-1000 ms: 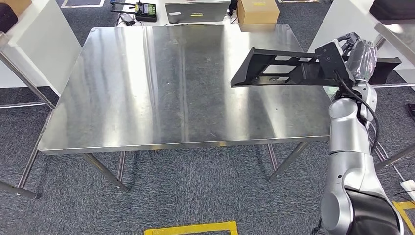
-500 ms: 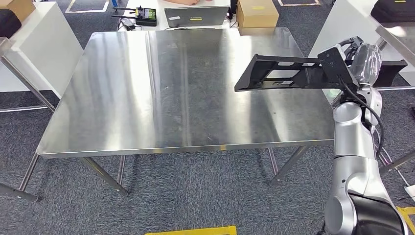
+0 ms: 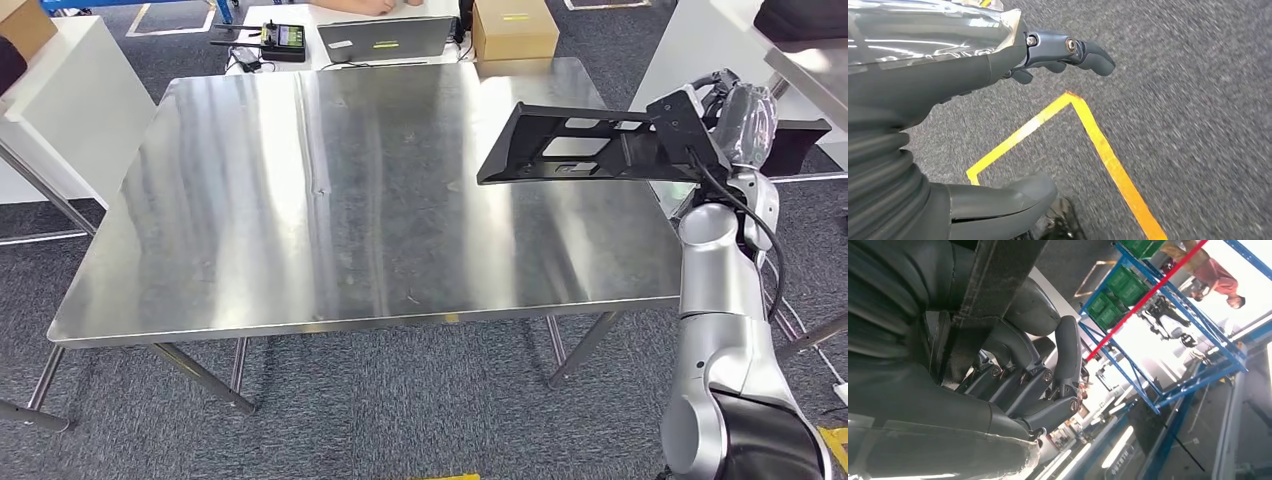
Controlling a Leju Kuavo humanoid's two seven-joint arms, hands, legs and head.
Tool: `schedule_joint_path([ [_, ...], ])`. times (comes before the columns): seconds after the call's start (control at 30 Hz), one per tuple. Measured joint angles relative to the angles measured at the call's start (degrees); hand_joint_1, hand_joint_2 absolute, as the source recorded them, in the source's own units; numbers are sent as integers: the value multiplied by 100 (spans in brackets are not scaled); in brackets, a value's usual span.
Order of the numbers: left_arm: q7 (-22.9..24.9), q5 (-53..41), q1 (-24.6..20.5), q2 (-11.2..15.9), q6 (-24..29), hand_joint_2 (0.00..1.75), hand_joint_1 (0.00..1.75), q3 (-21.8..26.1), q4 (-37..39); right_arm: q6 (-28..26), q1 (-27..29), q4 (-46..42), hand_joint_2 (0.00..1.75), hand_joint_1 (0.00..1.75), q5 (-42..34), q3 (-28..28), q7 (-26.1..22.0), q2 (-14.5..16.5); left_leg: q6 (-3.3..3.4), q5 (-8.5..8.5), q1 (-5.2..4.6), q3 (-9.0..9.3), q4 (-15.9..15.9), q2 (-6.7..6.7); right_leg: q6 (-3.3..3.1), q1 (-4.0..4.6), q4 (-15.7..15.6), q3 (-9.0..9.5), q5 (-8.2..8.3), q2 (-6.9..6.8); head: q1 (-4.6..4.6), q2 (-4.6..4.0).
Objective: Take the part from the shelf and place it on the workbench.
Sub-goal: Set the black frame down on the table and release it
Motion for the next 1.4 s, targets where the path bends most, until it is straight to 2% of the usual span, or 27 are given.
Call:
schedule_joint_path([
  [0.07,5,-3,-7,1,3,175,0,-3,0,2,-20,14,175,175,23,-1,-1,-3,48,-64,-40,118,-155,3,56,16,-28,17,-40,2,0,0],
  [0.17,15,-14,-9,-4,5,175,0,-2,0,3,-36,16,175,175,109,2,14,-19,98,-96,-32,238,-304,-3,118,10,12,16,-123,-11,6,0],
  [0.2,18,-17,-11,-5,5,175,0,-2,0,3,-55,21,175,175,150,4,39,-28,117,-96,-21,293,-360,-7,110,15,210,-86,-205,-14,10,0],
  [0.23,20,-19,-15,-7,4,175,0,-2,0,1,-74,32,175,175,201,6,80,-36,136,-104,-17,329,-388,-12,89,15,537,-277,-315,-16,14,0],
  [0.3,26,-24,-23,-10,2,175,0,-8,0,-21,-100,80,175,175,382,23,227,-40,169,-141,-20,358,-394,-23,70,19,1331,-797,-528,-13,14,0],
  [0.33,29,-28,-25,-15,-2,175,0,-15,0,-46,-105,120,175,175,509,43,322,-38,174,-162,-22,372,-393,-31,95,18,1571,-1001,-540,-12,14,0],
  [0.37,32,-34,-24,-18,-9,175,0,-24,0,-82,-123,176,175,175,663,76,428,-30,169,-185,-22,392,-388,-41,144,15,1596,-1102,-456,-13,14,0],
  [0.4,29,-40,-23,-20,-17,175,0,-33,0,-123,-166,249,175,175,828,119,528,-18,156,-211,-21,418,-379,-49,210,8,1381,-1078,-273,-14,15,0],
  [0.43,23,-48,-24,-20,-28,175,0,-43,0,-169,-231,337,175,175,1002,174,616,1,136,-242,-20,444,-360,-56,275,-1,994,-959,-34,-15,15,0],
  [0.47,16,-57,-26,-18,-38,175,0,-53,0,-211,-319,439,175,175,1169,236,691,29,106,-280,-29,460,-328,-59,313,-4,588,-804,183,-16,16,0],
  [0.5,7,-73,-30,-16,-49,175,0,-64,0,-245,-408,546,175,175,1320,301,755,67,77,-319,-42,466,-293,-59,309,-4,271,-670,340,-13,16,0],
  [0.53,-3,-90,-33,-11,-65,175,0,-76,0,-267,-485,654,175,175,1449,365,808,119,52,-350,-55,466,-265,-58,274,2,91,-585,424,-10,15,0],
  [0.63,-32,-135,-37,0,-104,175,0,-111,0,-255,-659,994,175,175,1766,562,928,368,5,-400,-55,457,-228,-41,132,-1,27,-536,455,12,12,0],
  [0.7,-55,-177,-42,0,-109,175,0,-138,0,-231,-743,1209,175,175,1959,713,992,585,-68,-542,-31,359,-11,-24,58,-41,19,-511,451,25,3,0],
  [0.73,-68,-203,-43,3,-109,175,0,-155,0,-227,-774,1308,175,175,2041,787,1032,698,-113,-681,-13,225,258,-20,29,-54,16,-498,444,26,-3,0],
  [0.8,-111,-259,-42,10,-116,175,0,-198,1,-239,-802,1541,175,175,2200,936,1145,952,-182,-990,30,-174,1027,-16,-11,-52,17,-484,430,25,-9,0],
  [0.83,-133,-290,-39,14,-120,175,0,-222,1,-253,-795,1661,175,175,2272,1006,1203,1086,-202,-1060,50,-343,1313,-15,-18,-51,17,-478,424,26,-9,0],
  [0.87,-153,-319,-36,16,-123,175,0,-247,1,-267,-774,1775,175,175,2337,1076,1255,1224,-215,-1024,69,-421,1404,-15,-26,-51,17,-470,417,28,-9,0],
  [0.9,-166,-343,-34,18,-124,175,0,-268,1,-280,-751,1869,175,175,2386,1137,1292,1349,-221,-882,85,-378,1254,-12,-32,-55,17,-459,410,30,-9,0],
  [0.97,-184,-371,-40,25,-126,175,0,-314,0,-304,-720,2004,175,175,2442,1239,1328,1569,-223,-482,108,-24,477,5,-15,-60,17,-430,383,35,-9,0],
  [1.03,-198,-406,-46,31,-138,175,0,-360,1,-338,-717,2106,175,175,2480,1308,1341,1741,-214,-299,101,287,-113,10,34,-28,18,-424,352,31,-4,0],
  [1.07,-204,-427,-46,29,-145,175,0,-380,1,-351,-710,2157,175,175,2508,1338,1343,1808,-213,-298,96,343,-211,4,35,0,23,-427,336,27,-1,0],
  [1.17,-221,-467,-39,25,-154,175,0,-425,2,-370,-627,2292,175,175,2571,1431,1340,2009,-203,-286,65,349,-230,-17,2,35,6,-414,324,14,3,0],
  [1.4,-249,-450,-38,28,-33,175,0,-474,2,-349,-448,2497,175,175,2662,1565,1321,2396,-125,-301,36,346,-228,-34,45,28,-105,-355,356,-6,3,0],
])
